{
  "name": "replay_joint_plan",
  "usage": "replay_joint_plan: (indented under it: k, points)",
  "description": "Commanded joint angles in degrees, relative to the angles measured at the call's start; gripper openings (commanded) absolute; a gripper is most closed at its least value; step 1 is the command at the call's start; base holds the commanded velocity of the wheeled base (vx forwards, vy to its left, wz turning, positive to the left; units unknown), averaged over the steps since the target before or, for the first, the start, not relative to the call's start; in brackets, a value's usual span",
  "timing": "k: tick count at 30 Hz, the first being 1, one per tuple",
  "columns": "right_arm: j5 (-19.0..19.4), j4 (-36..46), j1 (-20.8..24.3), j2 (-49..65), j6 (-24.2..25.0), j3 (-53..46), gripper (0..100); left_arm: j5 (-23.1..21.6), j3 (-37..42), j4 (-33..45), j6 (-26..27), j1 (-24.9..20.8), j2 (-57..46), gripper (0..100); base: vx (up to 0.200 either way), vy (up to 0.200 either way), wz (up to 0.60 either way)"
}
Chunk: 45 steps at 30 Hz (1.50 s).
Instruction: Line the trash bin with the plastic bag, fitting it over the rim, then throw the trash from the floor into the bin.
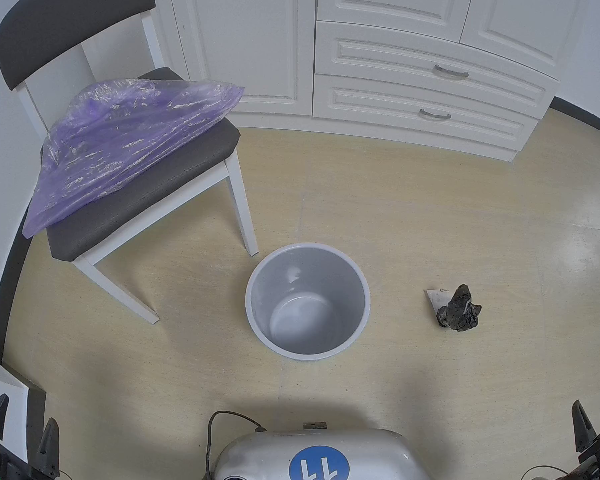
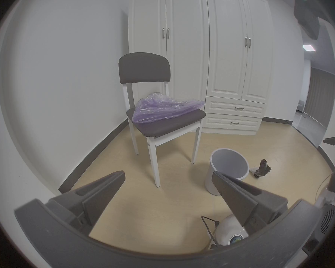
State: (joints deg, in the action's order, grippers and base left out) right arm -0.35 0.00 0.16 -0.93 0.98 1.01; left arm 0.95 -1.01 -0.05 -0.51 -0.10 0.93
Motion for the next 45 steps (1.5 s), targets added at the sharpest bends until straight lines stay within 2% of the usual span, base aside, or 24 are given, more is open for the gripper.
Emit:
replay_joint_plan:
  k: [1,14,20,25,33,37,45]
  points:
    - [0.0,0.0,-0.1,0.9,-0.1,-1.0,100,0.0,1.0,0.0,-0.1,0.0,-0.8,100,0.0,0.0,0.0]
    - [0.0,0.0,-0.1,0.9,-0.1,-1.0,100,-0.9,1.0,0.0,0.5,0.0,-0.8,100,0.0,0.0,0.0]
    - [0.1,0.0,0.0,0.9,-0.1,-1.0,100,0.5,1.0,-0.1,-2.3,0.0,-0.8,100,0.0,0.0,0.0]
    - [0.1,0.0,0.0,0.9,-0.1,-1.0,100,-1.0,1.0,0.0,0.4,-0.1,-0.8,100,0.0,0.0,0.0]
    - [-0.1,0.1,-0.2,0.9,-1.1,-1.0,100,-0.9,1.0,0.0,0.7,0.0,-0.9,100,0.0,0.0,0.0]
    - [1.3,0.1,-0.2,0.9,-4.6,-1.0,100,-2.2,1.0,0.0,3.0,0.0,-0.9,100,0.0,0.0,0.0]
    - [1.3,0.0,-0.2,0.9,-3.6,-1.0,100,-2.4,1.0,-0.4,2.6,0.1,-0.9,100,0.0,0.0,0.0]
